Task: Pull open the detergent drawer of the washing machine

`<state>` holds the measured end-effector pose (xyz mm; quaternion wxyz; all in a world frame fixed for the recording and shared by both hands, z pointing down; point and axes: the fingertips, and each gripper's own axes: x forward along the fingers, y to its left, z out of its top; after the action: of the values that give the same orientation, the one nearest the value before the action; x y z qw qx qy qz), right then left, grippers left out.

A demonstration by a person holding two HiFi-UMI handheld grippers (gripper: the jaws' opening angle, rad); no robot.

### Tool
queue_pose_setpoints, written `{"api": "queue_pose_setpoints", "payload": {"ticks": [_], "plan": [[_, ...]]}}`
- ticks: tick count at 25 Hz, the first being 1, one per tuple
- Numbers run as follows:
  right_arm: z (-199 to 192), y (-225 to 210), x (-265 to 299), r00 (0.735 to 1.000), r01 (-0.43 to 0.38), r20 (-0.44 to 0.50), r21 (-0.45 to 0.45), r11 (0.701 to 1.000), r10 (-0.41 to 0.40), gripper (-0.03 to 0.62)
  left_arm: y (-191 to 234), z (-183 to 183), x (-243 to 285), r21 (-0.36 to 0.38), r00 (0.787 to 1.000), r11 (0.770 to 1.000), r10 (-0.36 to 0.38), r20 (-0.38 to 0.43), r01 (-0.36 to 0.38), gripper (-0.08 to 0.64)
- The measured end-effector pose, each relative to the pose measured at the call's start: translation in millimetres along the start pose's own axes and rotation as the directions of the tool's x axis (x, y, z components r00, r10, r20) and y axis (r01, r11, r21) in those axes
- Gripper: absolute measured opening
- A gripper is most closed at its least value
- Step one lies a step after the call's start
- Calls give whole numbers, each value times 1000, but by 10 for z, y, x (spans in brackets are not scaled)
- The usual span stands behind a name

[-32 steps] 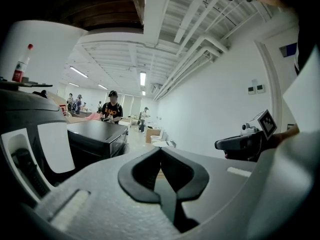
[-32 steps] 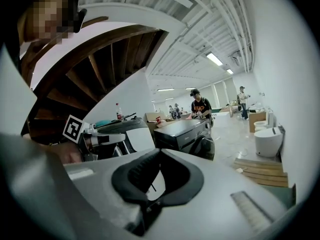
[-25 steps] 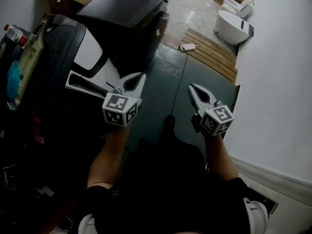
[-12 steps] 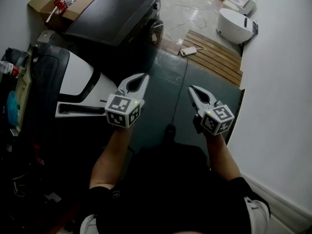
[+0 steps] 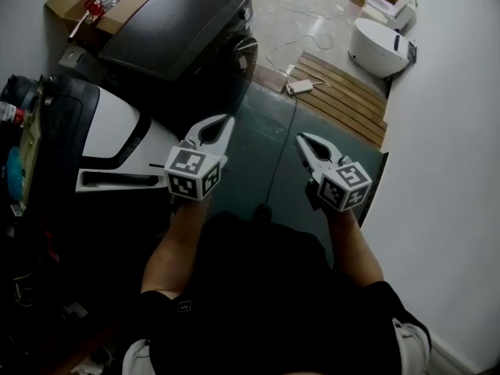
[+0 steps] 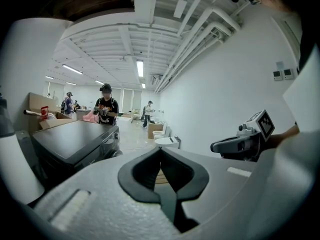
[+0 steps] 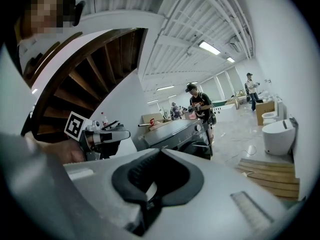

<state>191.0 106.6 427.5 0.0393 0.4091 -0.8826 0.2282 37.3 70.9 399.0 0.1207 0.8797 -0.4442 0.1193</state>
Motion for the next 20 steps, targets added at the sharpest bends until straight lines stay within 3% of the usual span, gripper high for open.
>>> {"api": "queue_pose_setpoints", "payload": {"ticks": [8, 20], "plan": [[35, 167, 332, 997, -77, -24, -21, 997, 77, 3, 176, -13, 97, -28, 1000, 999, 24, 13, -23, 11], [452, -339, 1324, 997, -46, -63, -37, 998, 44, 3, 1126, 224, 897, -73, 999, 997, 13, 47, -10, 11]]}}
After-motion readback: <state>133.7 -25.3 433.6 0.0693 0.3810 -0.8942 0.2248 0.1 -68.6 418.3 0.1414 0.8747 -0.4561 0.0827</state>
